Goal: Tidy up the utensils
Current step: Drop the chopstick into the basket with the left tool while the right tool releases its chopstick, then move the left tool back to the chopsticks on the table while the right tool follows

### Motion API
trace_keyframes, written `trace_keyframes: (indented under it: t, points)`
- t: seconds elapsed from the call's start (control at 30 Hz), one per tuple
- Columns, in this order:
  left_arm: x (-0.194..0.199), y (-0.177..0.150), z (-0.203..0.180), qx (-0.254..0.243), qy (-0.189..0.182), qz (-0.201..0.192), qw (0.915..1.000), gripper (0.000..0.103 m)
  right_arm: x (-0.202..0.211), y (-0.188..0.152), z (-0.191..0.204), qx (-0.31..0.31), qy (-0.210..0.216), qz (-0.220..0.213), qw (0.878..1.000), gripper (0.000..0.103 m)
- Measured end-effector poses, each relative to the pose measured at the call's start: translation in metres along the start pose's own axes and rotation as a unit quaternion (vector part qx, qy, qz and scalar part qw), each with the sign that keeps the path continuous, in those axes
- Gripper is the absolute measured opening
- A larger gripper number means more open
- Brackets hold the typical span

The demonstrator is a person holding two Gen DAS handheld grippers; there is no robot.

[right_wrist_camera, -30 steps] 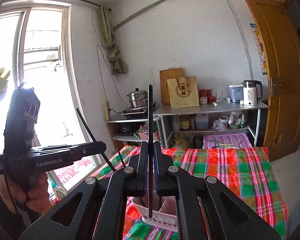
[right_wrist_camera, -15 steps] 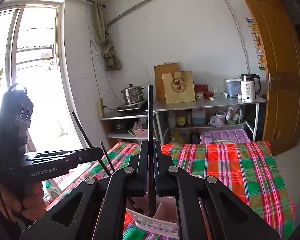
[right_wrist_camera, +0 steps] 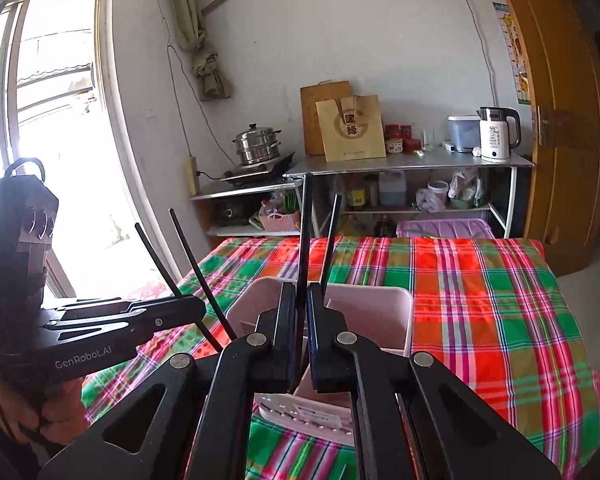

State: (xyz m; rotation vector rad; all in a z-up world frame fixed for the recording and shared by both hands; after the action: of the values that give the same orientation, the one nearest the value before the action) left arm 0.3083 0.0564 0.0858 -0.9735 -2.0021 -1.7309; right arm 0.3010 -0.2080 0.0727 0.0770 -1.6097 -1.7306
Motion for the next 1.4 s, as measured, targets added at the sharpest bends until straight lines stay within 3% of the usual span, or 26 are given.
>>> trace_keyframes:
  t: [0.13,0.3,0.5,0.63,0.83,1.07,1.4]
  points:
    - [0.004,-0.006,-0.002,0.001,0.002,-0.003,1.0000,0.006,0.007,-0.003,-0.002,0.002,-0.006,0.005,1.000,0.010]
    - [0.023,-0.012,-0.005,0.000,0.007,-0.024,0.9997,0.018,0.031,-0.004,-0.007,-0.001,-0.005,-0.009,1.000,0.015]
    - [0.056,-0.034,-0.011,-0.001,0.017,-0.052,0.9985,0.018,0.069,-0.019,-0.016,-0.009,-0.003,-0.020,1.000,0.015]
    - [0.074,-0.061,-0.019,-0.005,0.010,-0.058,0.9983,0.018,0.088,-0.040,-0.021,-0.013,-0.013,-0.006,1.000,0.015]
    - [0.083,-0.108,-0.040,-0.007,-0.023,-0.040,0.9989,0.018,0.100,-0.081,-0.032,-0.031,-0.025,0.037,0.999,0.015]
    - [0.066,-0.157,-0.059,-0.006,-0.047,0.009,0.9988,0.018,0.092,-0.131,-0.036,-0.042,-0.029,0.101,0.994,0.015]
    - [0.035,-0.188,-0.077,-0.015,-0.069,0.068,0.9951,0.018,0.066,-0.171,-0.036,-0.034,-0.027,0.168,0.985,0.015]
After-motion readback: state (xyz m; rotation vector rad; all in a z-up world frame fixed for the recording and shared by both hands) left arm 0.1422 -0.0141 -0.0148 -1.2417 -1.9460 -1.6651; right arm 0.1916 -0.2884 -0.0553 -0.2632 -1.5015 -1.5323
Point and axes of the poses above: each gripper's, at about its wrist camera, not at the fingertips, and x roughly against the way its jaws point, z to its left, y to its top, the point moved 2 cm from there along -x, roughly the way its jaws point, and after that the axes turned 1 degree about z, right-handed, at the moved point
